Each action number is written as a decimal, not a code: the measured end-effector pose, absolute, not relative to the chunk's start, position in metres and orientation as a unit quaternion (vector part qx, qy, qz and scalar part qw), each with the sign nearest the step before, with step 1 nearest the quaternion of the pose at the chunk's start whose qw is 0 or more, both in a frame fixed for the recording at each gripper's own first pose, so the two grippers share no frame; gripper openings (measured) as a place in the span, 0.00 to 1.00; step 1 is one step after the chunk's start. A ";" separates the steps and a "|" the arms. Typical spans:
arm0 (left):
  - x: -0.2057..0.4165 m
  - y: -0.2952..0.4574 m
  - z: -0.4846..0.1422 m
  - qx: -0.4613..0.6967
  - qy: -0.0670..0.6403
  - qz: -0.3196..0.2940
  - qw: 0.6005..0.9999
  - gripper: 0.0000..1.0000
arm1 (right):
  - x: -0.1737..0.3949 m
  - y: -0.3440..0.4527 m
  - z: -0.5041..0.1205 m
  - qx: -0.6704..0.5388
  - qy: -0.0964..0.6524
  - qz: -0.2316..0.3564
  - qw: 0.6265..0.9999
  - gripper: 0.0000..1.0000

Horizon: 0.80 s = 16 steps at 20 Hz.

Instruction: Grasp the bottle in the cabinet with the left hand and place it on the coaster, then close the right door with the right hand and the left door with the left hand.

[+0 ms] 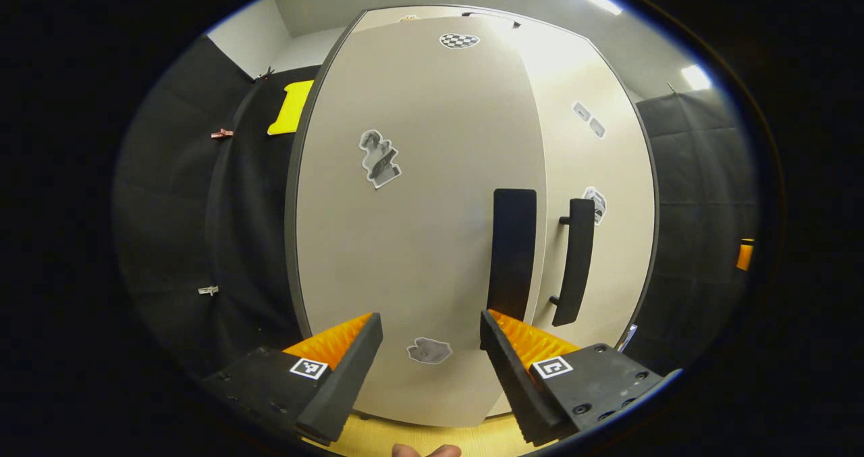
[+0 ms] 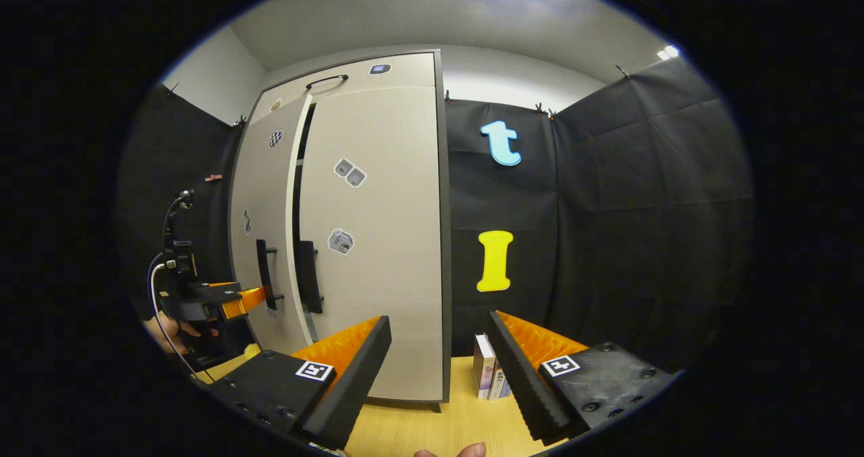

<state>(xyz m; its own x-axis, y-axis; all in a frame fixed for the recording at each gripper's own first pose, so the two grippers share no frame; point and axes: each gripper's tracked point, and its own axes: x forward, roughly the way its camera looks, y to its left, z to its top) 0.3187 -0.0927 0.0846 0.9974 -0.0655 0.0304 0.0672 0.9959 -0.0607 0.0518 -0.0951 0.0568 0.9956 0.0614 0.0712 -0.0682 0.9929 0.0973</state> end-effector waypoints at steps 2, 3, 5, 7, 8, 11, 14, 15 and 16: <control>0.312 -0.094 0.086 -0.039 -0.016 -0.039 0.998 0.92 | 0.050 -0.092 0.059 0.049 -0.036 0.034 0.998 0.96; 0.307 -0.093 0.087 -0.042 -0.017 -0.038 0.998 0.94 | 0.049 -0.090 0.060 0.049 -0.038 0.035 0.997 0.96; 0.292 -0.090 0.086 -0.035 -0.016 -0.040 0.998 0.94 | 0.046 -0.084 0.062 0.049 -0.040 0.038 0.997 0.96; 0.274 -0.086 0.089 -0.019 -0.017 -0.039 0.999 0.95 | 0.042 -0.078 0.064 0.050 -0.042 0.041 0.997 0.96; 0.266 -0.084 0.091 -0.012 -0.019 -0.040 0.999 0.94 | 0.041 -0.074 0.066 0.050 -0.043 0.042 0.997 0.96; 0.240 -0.078 0.098 0.002 -0.022 -0.045 0.999 0.94 | 0.035 -0.063 0.071 0.049 -0.048 0.047 0.997 0.96; 0.216 -0.076 0.102 0.005 -0.022 -0.053 0.998 0.94 | 0.026 -0.052 0.077 0.051 -0.055 0.050 0.996 0.96; 0.207 -0.075 0.104 0.005 -0.023 -0.057 0.998 0.94 | 0.024 -0.049 0.079 0.053 -0.057 0.052 0.996 0.96; 0.200 -0.075 0.105 0.004 -0.024 -0.059 0.998 0.94 | 0.021 -0.046 0.080 0.054 -0.059 0.053 0.995 0.96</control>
<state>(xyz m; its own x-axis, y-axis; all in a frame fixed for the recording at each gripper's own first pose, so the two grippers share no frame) 0.1997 -0.0750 0.1050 0.9919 -0.1179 0.0467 0.1174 0.9930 0.0117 0.0213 -0.0459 0.0801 0.9874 0.0999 0.1227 -0.1127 0.9884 0.1020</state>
